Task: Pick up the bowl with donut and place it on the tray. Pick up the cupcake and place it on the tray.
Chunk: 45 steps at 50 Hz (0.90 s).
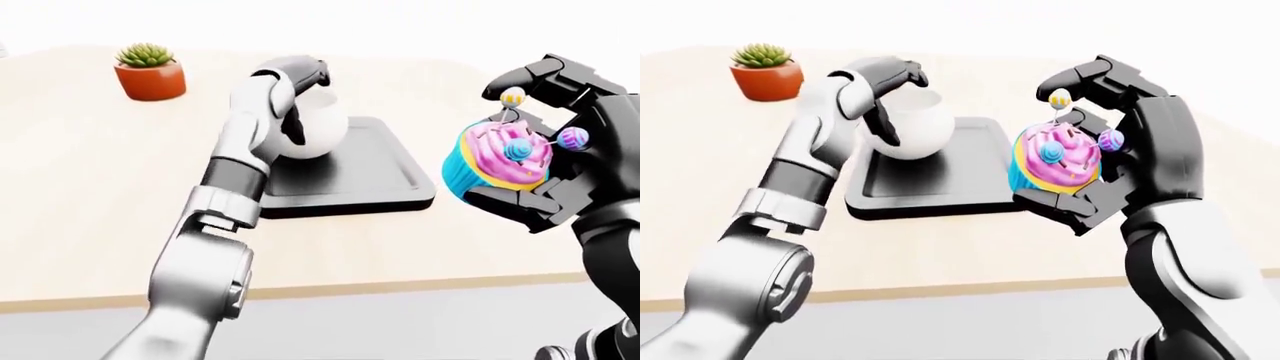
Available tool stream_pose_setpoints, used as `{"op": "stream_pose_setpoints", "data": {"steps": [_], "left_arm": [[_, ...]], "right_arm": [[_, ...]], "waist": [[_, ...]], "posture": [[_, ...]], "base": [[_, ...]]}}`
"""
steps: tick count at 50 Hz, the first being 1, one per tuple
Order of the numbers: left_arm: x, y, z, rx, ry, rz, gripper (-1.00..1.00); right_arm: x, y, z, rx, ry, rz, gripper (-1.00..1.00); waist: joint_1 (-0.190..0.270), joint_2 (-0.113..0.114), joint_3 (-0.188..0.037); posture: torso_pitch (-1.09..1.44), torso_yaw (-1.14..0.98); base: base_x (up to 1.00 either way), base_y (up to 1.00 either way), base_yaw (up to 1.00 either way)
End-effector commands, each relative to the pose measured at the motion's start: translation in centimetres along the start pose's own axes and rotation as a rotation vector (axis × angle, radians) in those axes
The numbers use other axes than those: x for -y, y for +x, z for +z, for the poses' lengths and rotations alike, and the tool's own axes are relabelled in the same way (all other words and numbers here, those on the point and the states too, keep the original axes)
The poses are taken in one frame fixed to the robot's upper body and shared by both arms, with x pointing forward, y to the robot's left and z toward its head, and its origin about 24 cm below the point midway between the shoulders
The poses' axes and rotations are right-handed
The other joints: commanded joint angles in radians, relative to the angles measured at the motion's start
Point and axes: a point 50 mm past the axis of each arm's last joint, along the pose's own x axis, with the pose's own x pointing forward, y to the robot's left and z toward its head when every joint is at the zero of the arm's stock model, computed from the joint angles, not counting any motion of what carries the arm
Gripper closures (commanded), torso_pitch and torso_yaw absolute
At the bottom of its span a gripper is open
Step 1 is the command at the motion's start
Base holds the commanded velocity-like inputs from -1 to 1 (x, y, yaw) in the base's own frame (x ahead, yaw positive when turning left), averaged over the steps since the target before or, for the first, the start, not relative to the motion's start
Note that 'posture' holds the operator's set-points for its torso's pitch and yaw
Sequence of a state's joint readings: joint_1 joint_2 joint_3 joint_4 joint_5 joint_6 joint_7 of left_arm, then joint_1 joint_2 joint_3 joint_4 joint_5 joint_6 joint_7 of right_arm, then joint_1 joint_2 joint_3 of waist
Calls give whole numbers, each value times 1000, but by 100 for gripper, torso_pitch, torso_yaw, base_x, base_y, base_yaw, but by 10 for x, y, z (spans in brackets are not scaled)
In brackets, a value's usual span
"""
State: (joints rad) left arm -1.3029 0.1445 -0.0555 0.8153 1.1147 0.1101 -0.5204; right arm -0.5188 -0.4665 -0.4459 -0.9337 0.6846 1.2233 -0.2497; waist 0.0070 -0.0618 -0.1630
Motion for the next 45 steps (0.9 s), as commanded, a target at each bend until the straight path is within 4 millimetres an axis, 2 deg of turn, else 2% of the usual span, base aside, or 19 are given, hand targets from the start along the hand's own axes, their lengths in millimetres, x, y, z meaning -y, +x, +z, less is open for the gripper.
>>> {"op": "stream_pose_setpoints", "data": {"steps": [1, 4, 12, 14, 22, 33, 41, 45], "left_arm": [[-29, -12, 6, 28, -6, 95, -47], [-38, -26, 3, 42, -55, 142, -48], [-50, -59, -5, 73, -152, 212, -76], [-51, -74, -4, 91, -164, 239, -100], [-37, -103, -7, 129, -237, 264, -100], [-18, -120, -13, 143, -277, 276, -100], [-11, -121, -15, 144, -288, 276, -100], [-5, -121, -17, 139, -291, 273, -100]], "right_arm": [[3, -1, 14, 82, -2, -23, 100], [0, 2, 18, 87, -8, -17, 100], [-12, 17, 26, 82, -28, 5, 100], [-18, 23, 31, 82, -40, 20, 100], [-31, 46, 28, 58, -56, 34, 100], [-39, 85, 9, -5, -84, 8, 100], [-46, 101, -6, -36, -97, -19, 100], [-42, 103, -5, -34, -102, -37, 100]], "waist": [[1, -2, -19], [0, 0, -15], [-4, 13, -7], [-1, 14, -4], [-1, 23, 3], [3, 36, 0], [3, 44, -7], [4, 46, -13]], "posture": [[-25, 0], [-25, 0], [-25, 0], [-25, 0], [-25, 0], [-25, 0], [-25, 0], [-25, 0]], "base": [[0, 0, 0], [0, 0, 0], [0, 0, 0], [0, 0, 0], [0, 0, 0], [0, 0, 0], [0, 0, 0], [0, 0, 0]]}}
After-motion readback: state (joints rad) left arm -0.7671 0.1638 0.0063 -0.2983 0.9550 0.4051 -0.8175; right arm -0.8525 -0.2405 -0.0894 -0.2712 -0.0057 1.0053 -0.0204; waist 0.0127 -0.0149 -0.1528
